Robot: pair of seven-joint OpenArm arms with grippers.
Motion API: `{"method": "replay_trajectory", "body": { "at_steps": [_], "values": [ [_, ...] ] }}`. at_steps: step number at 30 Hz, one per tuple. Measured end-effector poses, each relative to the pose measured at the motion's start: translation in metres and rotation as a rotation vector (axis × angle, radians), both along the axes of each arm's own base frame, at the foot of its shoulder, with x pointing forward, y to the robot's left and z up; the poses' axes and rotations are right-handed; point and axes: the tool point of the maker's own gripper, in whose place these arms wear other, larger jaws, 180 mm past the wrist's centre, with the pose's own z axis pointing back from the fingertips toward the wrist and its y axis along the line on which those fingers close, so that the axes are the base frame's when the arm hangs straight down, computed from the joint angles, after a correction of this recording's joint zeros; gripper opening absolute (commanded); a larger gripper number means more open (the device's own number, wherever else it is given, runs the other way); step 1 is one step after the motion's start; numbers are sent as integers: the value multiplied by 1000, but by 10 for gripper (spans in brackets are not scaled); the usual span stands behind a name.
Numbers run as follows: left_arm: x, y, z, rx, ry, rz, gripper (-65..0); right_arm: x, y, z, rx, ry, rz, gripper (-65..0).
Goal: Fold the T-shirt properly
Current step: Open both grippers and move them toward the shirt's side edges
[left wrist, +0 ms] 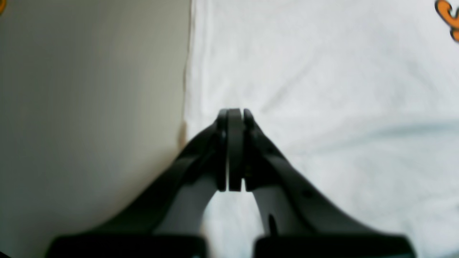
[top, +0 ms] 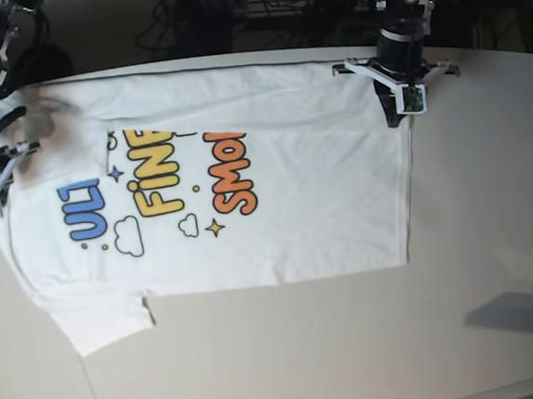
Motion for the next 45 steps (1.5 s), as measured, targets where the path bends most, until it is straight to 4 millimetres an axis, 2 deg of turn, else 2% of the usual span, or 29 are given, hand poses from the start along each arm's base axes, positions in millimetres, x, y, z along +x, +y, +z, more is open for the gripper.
{"method": "replay_trajectory", "body": {
  "at_steps": [3, 6, 8, 11, 13, 15, 17, 19, 22, 24, 28, 31, 36, 39, 43, 45],
  "values": [
    [17, 31, 12, 39, -17, 90, -643, 26, -3, 22, -54, -30, 52, -553],
    [37, 55, 17, 43, 28, 168, -586, 53, 8, 29, -41, -16, 109, -535],
    [55, 65, 30, 50, 2, 206, -524, 74, 13, 31, -35, -2, 135, -490],
    [79, 70, 51, 53, -54, 194, -460, 98, 10, 37, -28, -10, 130, -425],
    [92, 78, 63, 78, -80, 198, -423, 109, 10, 32, -14, 10, 132, -383],
    [107, 86, 74, 87, -120, 210, -354, 123, 18, 25, 16, 27, 155, -322],
    [117, 89, 73, 84, -123, 207, -272, 136, 22, 17, 52, 48, 180, -244],
    [122, 94, 62, 91, -87, 196, -191, 143, 18, 8, 67, 78, 174, -168],
    [127, 93, 40, 98, -4, 122, -119, 152, 11, -3, 96, 115, 150, -106],
    [136, 87, 37, 88, 5, 77, -114, 164, 12, -4, 143, 102, 168, -103],
    [145, 82, 47, 87, -49, 58, -114, 181, -4, -7, 262, 95, 138, -103],
    [145, 83, 48, 95, -79, 49, -114, 181, -26, -13, 392, 99, 83, -103],
    [144, 83, 45, 96, -70, 50, -114, 184, -57, -9, 514, 91, -5, -102],
    [143, 84, 42, 93, -65, 51, -116, 192, -50, -11, 569, 82, -7, -100],
    [144, 84, 42, 95, -66, 52, -116, 195, -33, -28, 595, 161, 8, -102],
    [144, 84, 43, 94, -68, 51, -116, 202, -29, -31, 609, 144, -11, -102]
  ]
}}
